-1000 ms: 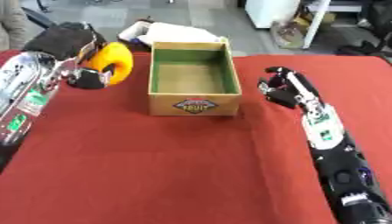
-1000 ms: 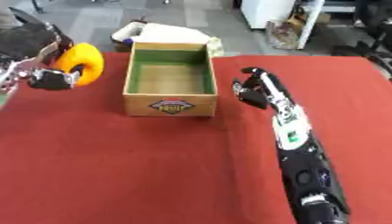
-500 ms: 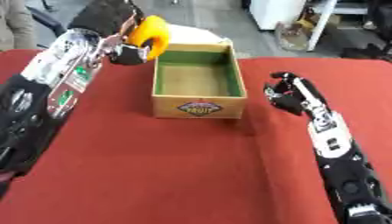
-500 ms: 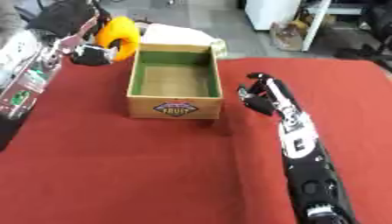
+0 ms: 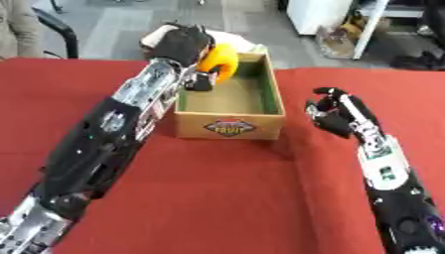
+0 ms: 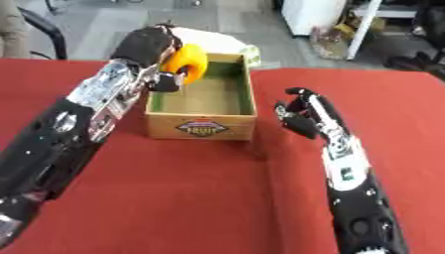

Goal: Pick up objects on the table and place them in the box.

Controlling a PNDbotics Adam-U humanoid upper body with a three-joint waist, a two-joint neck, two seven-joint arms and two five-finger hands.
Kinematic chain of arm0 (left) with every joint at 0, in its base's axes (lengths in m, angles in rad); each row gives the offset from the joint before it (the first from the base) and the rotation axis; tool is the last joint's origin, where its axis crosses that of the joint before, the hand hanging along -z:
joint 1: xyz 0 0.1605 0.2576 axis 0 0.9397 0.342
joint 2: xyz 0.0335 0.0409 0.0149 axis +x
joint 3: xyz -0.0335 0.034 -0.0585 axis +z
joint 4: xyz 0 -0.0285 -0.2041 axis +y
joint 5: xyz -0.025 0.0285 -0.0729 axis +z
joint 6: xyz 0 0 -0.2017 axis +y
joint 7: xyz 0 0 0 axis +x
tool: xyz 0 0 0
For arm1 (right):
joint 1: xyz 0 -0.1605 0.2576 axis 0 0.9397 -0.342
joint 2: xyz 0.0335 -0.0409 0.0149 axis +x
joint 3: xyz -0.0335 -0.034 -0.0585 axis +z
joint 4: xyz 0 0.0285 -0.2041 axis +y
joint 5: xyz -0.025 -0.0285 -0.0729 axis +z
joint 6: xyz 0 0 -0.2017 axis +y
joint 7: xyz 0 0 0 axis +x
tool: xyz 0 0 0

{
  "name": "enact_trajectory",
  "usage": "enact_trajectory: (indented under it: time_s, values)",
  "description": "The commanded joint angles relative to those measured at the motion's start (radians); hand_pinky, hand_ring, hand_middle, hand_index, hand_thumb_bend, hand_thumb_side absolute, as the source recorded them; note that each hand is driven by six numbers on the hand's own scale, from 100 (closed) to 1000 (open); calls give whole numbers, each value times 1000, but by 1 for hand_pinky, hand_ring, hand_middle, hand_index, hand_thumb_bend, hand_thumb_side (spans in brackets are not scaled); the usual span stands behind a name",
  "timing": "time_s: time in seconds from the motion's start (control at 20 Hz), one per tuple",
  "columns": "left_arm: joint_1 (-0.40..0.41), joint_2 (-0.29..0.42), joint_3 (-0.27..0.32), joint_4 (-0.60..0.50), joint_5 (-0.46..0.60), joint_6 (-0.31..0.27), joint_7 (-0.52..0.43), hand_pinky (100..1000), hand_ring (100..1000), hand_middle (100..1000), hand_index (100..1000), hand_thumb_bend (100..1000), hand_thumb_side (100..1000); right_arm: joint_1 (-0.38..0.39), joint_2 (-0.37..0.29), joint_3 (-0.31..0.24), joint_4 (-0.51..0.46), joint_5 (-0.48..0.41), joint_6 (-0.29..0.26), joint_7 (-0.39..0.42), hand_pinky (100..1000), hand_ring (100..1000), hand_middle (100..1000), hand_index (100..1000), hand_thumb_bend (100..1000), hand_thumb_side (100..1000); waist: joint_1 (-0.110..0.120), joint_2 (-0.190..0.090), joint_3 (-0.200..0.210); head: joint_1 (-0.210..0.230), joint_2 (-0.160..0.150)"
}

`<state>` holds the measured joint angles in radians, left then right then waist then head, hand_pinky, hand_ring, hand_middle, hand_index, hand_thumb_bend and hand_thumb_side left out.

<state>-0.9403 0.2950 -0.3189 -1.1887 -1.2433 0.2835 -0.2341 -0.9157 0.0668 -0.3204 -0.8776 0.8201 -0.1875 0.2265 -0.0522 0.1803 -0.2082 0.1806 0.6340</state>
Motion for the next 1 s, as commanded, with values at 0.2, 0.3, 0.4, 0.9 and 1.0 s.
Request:
enact_trajectory:
  time_s: [0.2,0.3,0.4,0.9,1.0]
  values:
    - [-25,-60,33,159,-34,-37,75,622,553,561,707,100,261,-24,-1,0,-33,-10,0,6,634,657,558,875,100,497,-1,-13,-5,12,-18]
    - [-25,-73,36,214,-36,-50,100,636,578,589,738,100,269,-22,1,0,-35,-11,1,6,634,657,558,875,100,499,-1,-13,-6,13,-20]
    - [-26,-80,38,262,-43,-61,117,682,643,660,781,100,293,-20,1,0,-36,-12,2,8,634,657,557,875,100,501,-1,-13,-6,13,-20]
    - [-38,-42,52,192,-2,-37,63,843,873,892,921,283,720,-11,-3,-1,-33,-17,5,7,633,656,553,875,100,517,2,-13,0,-1,-13]
    - [-46,-16,53,138,32,-38,54,845,879,908,933,281,759,-8,-3,-1,-34,-17,6,8,633,657,553,875,100,520,3,-14,4,-8,-10]
